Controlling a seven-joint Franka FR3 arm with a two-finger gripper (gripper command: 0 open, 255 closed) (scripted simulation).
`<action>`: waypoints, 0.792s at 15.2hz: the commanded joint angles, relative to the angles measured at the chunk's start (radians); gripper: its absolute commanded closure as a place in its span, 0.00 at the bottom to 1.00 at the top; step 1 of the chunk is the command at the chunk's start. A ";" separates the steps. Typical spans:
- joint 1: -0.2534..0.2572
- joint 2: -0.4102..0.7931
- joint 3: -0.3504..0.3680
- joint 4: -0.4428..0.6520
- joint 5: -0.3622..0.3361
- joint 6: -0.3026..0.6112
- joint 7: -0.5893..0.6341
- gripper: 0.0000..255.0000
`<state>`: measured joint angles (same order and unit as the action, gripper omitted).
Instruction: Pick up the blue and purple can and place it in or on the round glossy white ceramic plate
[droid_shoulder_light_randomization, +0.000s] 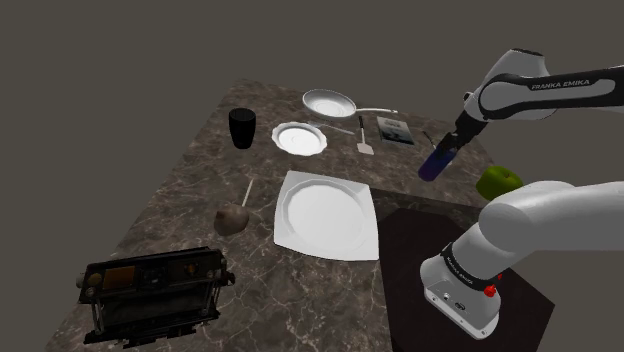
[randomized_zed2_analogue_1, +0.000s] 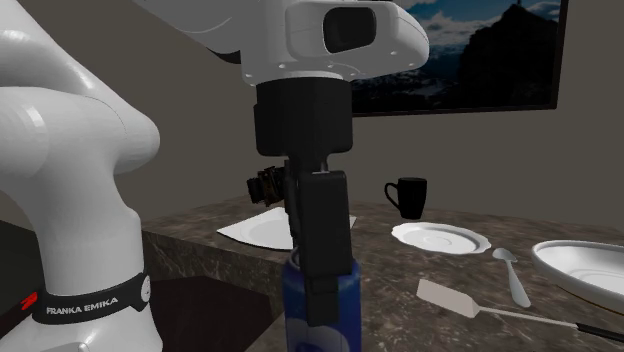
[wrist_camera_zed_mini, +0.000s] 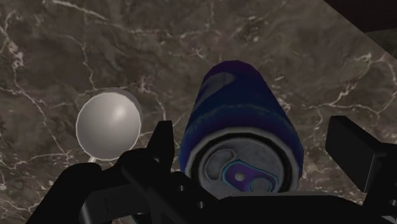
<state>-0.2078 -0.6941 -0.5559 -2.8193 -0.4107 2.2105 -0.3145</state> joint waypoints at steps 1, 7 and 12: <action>0.000 0.000 0.000 0.000 0.000 0.000 0.000 0.00; 0.000 0.000 0.000 0.000 0.000 0.000 0.000 1.00; 0.000 0.000 0.000 0.000 0.000 0.000 0.000 1.00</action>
<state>-0.2078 -0.6938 -0.5561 -2.8195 -0.4108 2.2107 -0.3145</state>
